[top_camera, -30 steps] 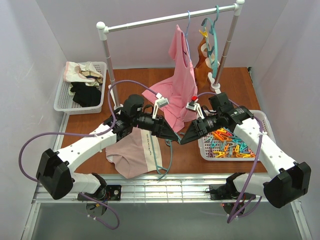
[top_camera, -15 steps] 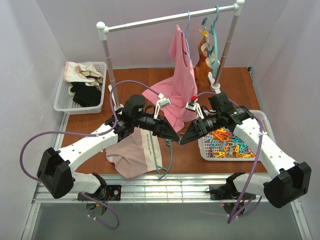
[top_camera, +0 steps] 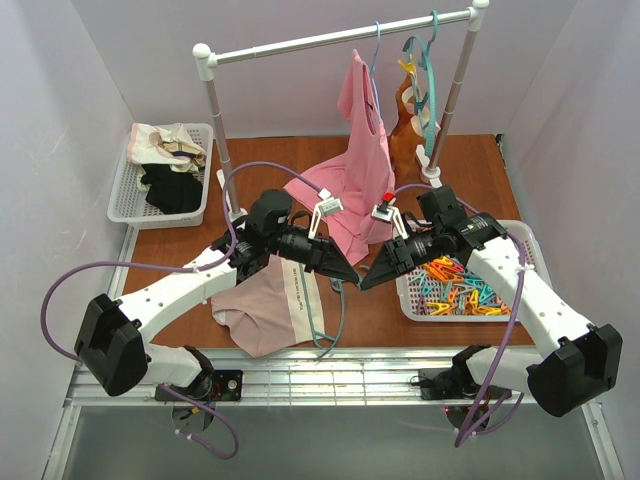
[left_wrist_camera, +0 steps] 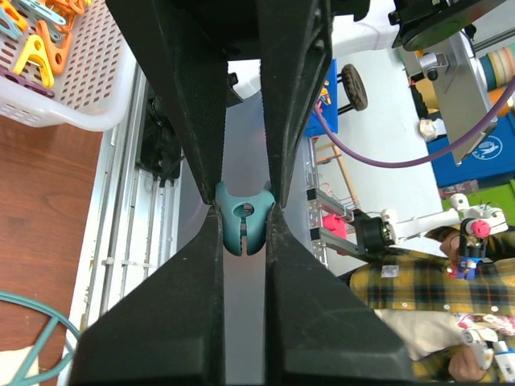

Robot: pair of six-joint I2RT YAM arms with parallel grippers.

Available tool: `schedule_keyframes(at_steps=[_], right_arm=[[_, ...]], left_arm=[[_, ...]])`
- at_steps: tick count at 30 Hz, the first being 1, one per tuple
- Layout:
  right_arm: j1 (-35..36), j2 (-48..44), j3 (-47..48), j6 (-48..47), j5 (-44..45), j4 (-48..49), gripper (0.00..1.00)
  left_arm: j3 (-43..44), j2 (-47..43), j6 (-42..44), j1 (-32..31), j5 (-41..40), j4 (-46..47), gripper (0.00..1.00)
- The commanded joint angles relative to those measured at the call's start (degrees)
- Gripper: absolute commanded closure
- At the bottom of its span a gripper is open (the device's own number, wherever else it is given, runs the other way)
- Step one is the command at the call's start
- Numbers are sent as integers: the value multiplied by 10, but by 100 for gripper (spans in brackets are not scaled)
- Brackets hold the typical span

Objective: Clip the underwear to the hanger

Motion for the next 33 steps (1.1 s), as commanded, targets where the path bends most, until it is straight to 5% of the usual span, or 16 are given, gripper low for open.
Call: schedule_keyframes(at_steps=[1,15,26,30,33], right_arm=[[4,-12,-4,12,-3,8,71],[3,-34,-6,24,49,4,41],[-7,-115,-32,80,147,23,36],[-8,-171,-65,198,189,139,36],[-8,-215,-154,359,188,379,36]], left_arm=[[5,-4,11,-6,0,6,100],[-17,-30,4,-7,-21,13,100],[-31,-81,0,-6,-116,-13,100],[-34,-115,-23,-6,-212,-12,100],[-38,-140,-63,-7,-281,15,100]])
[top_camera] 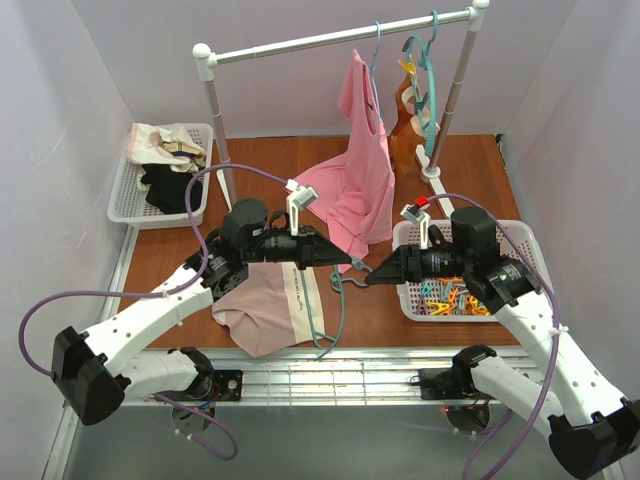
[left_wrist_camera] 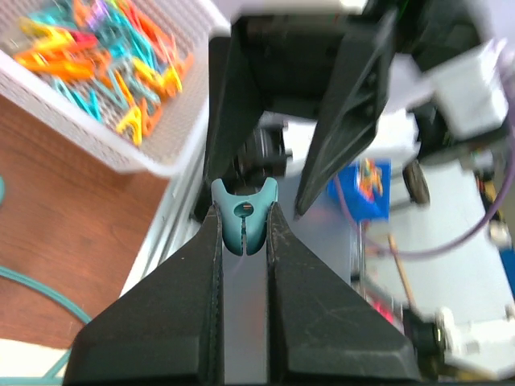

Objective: Clip the underwear to the hanger

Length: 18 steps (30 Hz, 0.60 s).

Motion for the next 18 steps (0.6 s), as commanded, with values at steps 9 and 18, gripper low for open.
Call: schedule_keyframes(at_steps=[9,18], right_arm=[[-2,-10,-53,248,95,440,36],[-2,5,-80,295,102,532,36]], left_arm=[[-60,-86,-184,-12,-225,119,100],[-56,-69,-182,-38,-247,134,100]])
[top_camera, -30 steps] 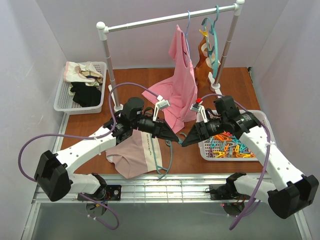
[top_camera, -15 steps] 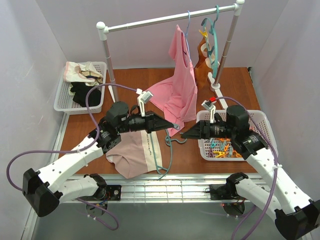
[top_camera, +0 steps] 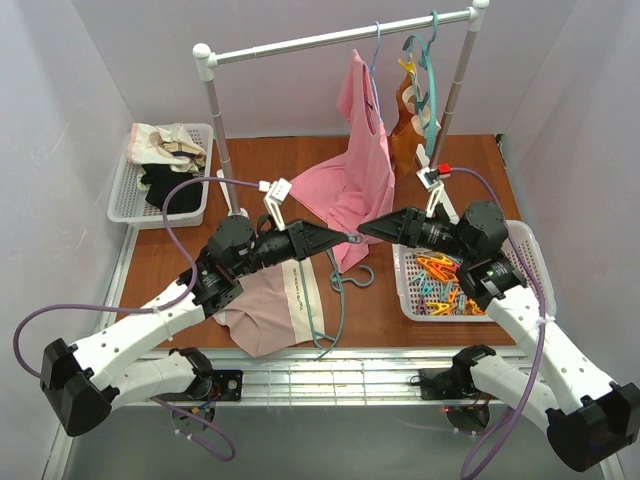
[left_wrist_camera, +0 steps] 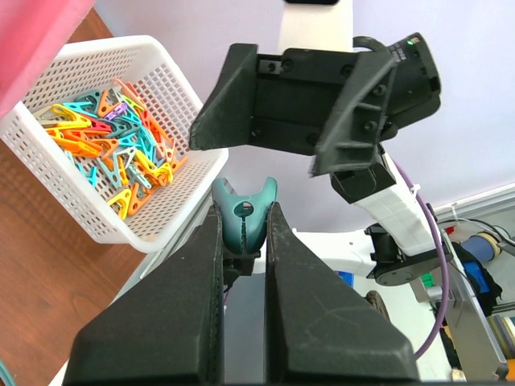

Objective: Clip the underwear to the hanger

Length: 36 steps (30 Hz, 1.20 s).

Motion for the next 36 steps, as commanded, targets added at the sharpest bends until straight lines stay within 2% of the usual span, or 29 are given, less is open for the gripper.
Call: schedule_keyframes(at_steps=[1,15,20,27,36], right_arm=[[-1,0,-7,28,5,78,36],[5,8,-39,42,-12,86,36],[6,12,-32,35,-15,87,40],[5,12,-33,35,-20,91,61],[5,18,-34,44,-48,106,76]], left_arm=[[4,5,-3,-5,-21,11,100],[0,28,0,-19,-27,81,100],[0,37,-3,-22,-25,89,100],[-1,43,-5,-29,-29,97,100],[-2,54,-7,-38,-37,108,100]])
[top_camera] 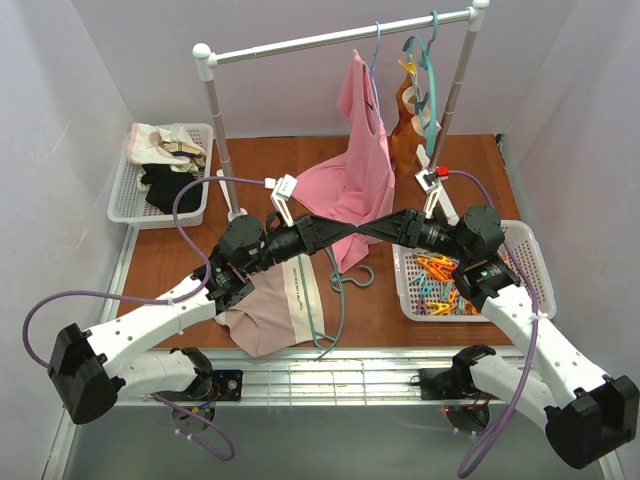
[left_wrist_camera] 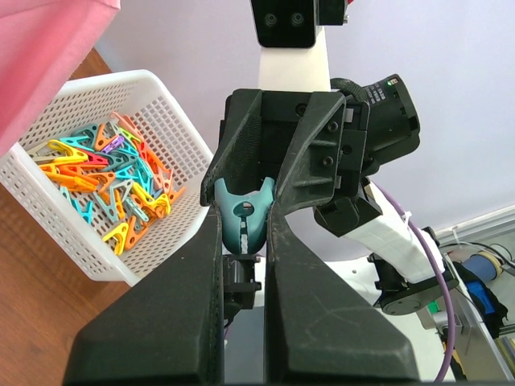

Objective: Clip the underwear to the hanger

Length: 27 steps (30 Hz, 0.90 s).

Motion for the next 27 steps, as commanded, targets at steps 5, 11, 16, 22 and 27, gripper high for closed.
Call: schedule_keyframes(at_steps=[5,11,16,22,27], right_arm=[[9,14,5,1,-41,23,82],[8,19,7,0,-46,23,94],[8,20,5,-4,-41,21,99],[7,11,0,-21,-17,6,99],[7,8,6,-66,7,-46,99]], left_arm=[[2,12,-2,-19,-3,25,91],[0,14,-5,-20,-8,26,63],[-3,6,-3,-20,-14,27,53],[-16,-23,8,-20,-55,12,44],[-14,-70,25,-20,-122,-66,36]])
